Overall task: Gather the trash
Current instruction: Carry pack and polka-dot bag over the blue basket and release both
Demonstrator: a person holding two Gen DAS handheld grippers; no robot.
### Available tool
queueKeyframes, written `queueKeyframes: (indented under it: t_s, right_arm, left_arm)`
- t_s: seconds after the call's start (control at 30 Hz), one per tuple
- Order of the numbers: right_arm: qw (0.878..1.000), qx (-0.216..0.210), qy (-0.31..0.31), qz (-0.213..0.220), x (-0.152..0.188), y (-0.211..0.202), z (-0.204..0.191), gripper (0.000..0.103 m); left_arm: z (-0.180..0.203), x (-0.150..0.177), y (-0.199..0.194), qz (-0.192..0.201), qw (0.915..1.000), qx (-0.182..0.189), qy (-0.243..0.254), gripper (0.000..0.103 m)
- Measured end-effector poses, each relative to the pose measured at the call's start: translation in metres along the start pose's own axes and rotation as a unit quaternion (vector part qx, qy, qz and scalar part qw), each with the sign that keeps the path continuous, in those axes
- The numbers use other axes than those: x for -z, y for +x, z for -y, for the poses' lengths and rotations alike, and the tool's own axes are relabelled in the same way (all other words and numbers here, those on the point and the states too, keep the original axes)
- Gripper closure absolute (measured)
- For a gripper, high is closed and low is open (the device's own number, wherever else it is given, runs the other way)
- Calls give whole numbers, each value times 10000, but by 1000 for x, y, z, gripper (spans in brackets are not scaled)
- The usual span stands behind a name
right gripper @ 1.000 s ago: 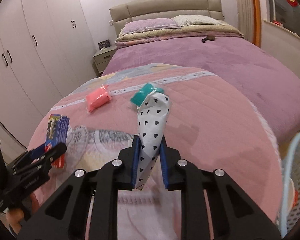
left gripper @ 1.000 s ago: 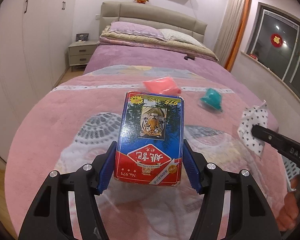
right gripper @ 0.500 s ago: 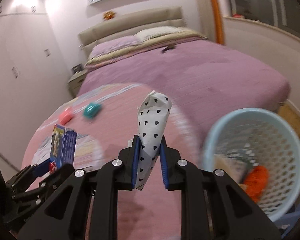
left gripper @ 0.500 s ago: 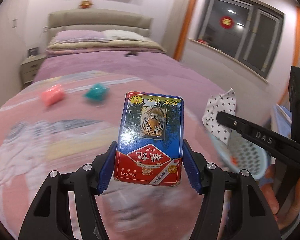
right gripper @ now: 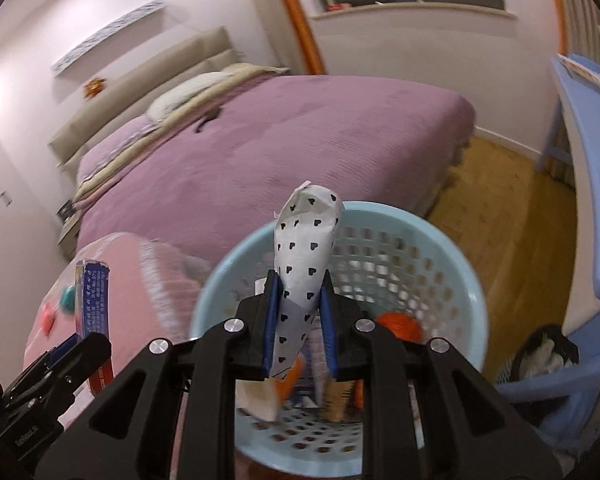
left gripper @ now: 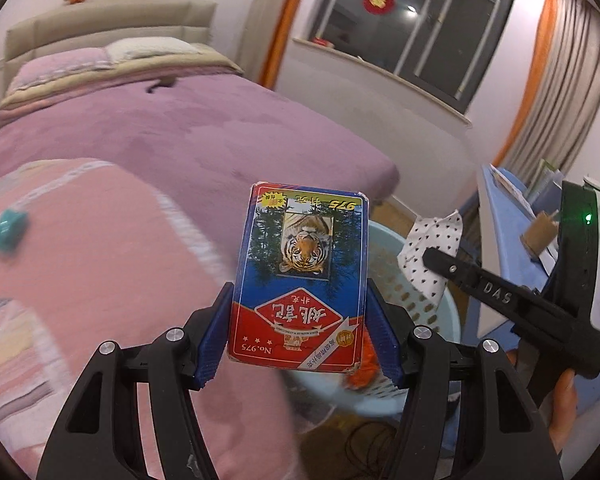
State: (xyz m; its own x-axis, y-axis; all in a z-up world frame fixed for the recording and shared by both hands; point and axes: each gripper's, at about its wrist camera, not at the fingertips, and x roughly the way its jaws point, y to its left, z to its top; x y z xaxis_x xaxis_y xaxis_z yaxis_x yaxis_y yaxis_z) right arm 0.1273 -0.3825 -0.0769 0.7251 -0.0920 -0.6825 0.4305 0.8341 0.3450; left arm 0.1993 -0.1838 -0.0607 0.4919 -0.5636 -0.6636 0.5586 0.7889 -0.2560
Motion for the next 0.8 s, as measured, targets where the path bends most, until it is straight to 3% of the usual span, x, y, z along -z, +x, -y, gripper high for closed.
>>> queueKeyframes:
  t_s: [0.1,0.13,0.23,0.43,0.53,0.63,0.8]
  right_arm:
    - [9998,167,42,-39,-1,6,8,80]
    - [9998,183,20,-69,-2,9,8,78]
    - [9996,253,-8,-128,-1,13,12,62]
    - [9996,285,-31,-55,-3,10,12,57]
    - [9998,83,-195,-31,-3,4,-3,57]
    - [9983,-129,-566,51,0,-4,-35,57]
    - [9908,-508,-1244,167,9,-15,-100,56]
  left_arm:
    - [14,-8,15,-87,9996,50,257,42]
    - [24,-8,18,-120,9988,15,481,35]
    - [40,-9,24,-158,9956,-18,929,26]
    - [22,3,14,-191,9970,-16,754,24]
    - [5,12,-3,-85,9980,-81,619,24]
    - [-14,15,-25,85,9990,-131,417,24]
    - [-53,18,-69,389,9970,-632,225,24]
